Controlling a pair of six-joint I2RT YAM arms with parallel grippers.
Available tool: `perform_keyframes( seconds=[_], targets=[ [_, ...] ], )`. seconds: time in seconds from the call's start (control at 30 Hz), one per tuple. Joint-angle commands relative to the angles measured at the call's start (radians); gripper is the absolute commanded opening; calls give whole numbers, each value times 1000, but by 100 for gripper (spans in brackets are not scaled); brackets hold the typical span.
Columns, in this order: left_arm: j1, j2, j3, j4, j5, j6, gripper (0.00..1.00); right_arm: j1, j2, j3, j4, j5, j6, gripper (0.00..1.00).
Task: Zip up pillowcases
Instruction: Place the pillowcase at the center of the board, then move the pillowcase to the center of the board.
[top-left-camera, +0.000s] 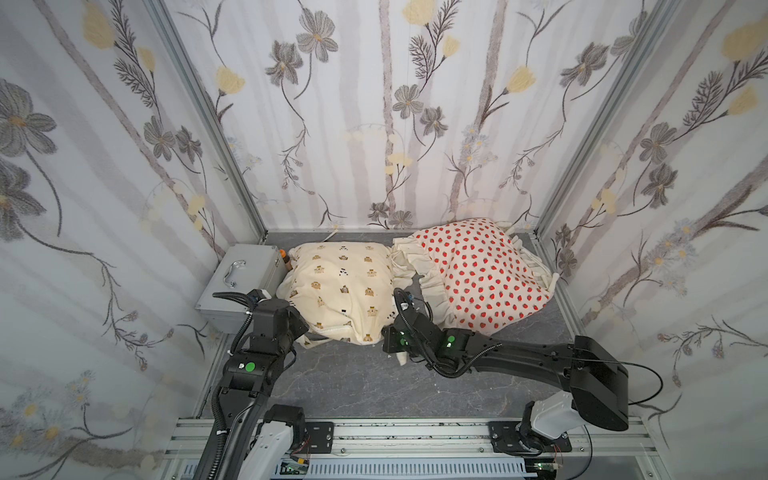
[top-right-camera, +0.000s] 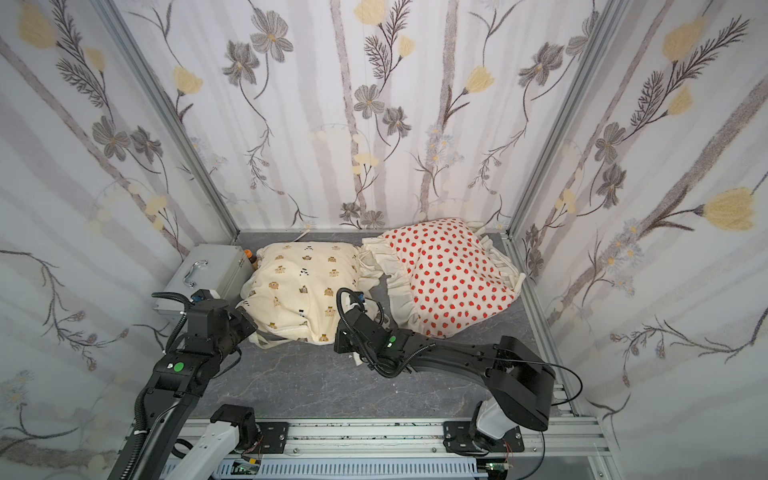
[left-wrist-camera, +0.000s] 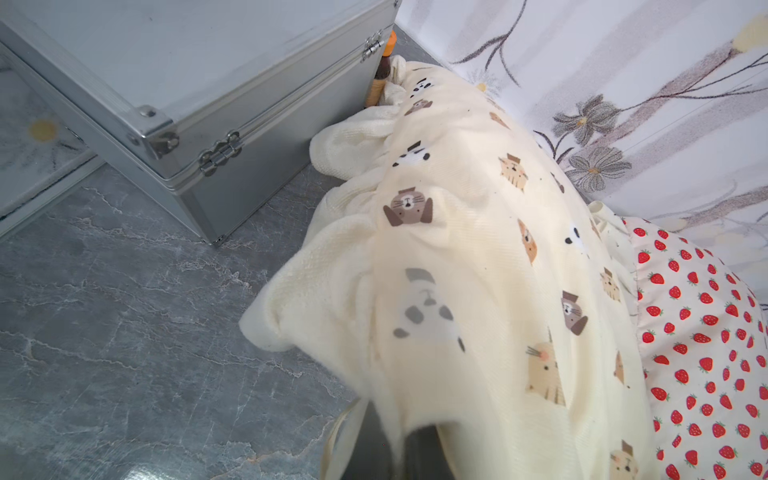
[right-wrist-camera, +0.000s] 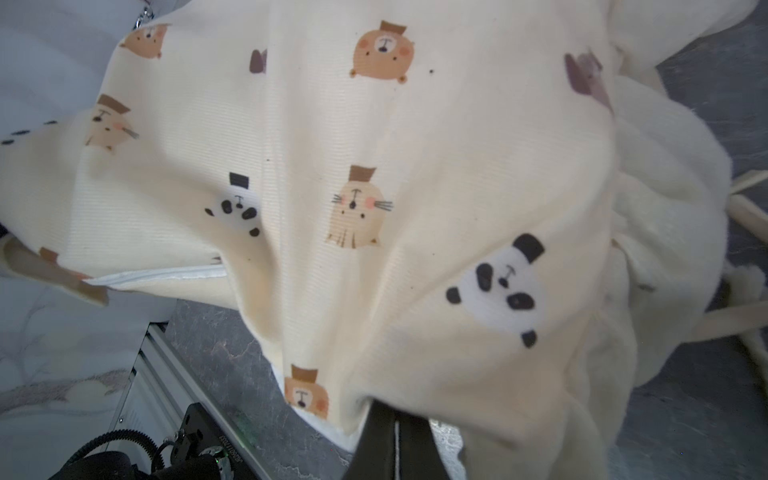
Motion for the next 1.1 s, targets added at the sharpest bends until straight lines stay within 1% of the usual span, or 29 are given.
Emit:
perform_keyframes(
  seconds=[0.0, 0.07, 0.2, 0.23, 0.27, 0.33, 0.4, 0.43, 0.47, 0.53, 0.57, 0.63, 0.77, 0.8, 0.9, 1.0, 1.07],
  targets=[
    [24, 9, -7, 43, 0, 18, 0, 21, 81, 58, 115, -74, 23, 0],
    [42, -4, -20, 36, 3, 12, 0, 34, 126, 92, 131, -74, 24, 0],
    [48, -64, -47, 25, -12, 4, 0, 31, 154, 97, 135, -72, 22, 0],
    [48, -75, -53, 23, -13, -2, 6, 28, 154, 95, 133, -78, 14, 2],
    [48, -84, -53, 12, -16, -11, 15, 27, 150, 93, 132, -85, 3, 8],
    [48, -114, -46, -4, -12, -41, 27, 21, 137, 89, 131, -107, -28, 23],
    [48, -167, -56, 14, -2, -57, 31, 19, 118, 85, 118, -100, -42, 27],
    [48, -188, -60, 20, -3, -57, 34, 19, 102, 73, 117, -89, -45, 28],
    [48, -196, -54, 14, -8, -52, 40, 17, 86, 61, 119, -79, -48, 31],
    [48, -180, -20, -24, -16, -30, 54, 11, 56, 46, 119, -71, -51, 36],
    [48, -166, 0, -44, -15, -19, 59, 7, 37, 39, 116, -70, -57, 39],
    [48, -154, 29, -57, -9, -5, 62, -2, 3, 25, 108, -66, -62, 45],
    [48, -134, 91, -72, 20, 19, 76, -20, -82, -30, 100, -41, -67, 57],
    [48, -122, 113, -83, 34, 28, 78, -26, -102, -41, 94, -41, -69, 59],
    [48, -84, 155, -105, 104, 37, 80, -41, -197, -96, 75, -10, -74, 68],
    [45, -66, 161, -100, 177, 39, 82, -71, -267, -149, 60, -7, -74, 76],
    [38, -57, 162, -104, 208, 41, 82, -98, -312, -187, 49, -10, -69, 80]
  ],
)
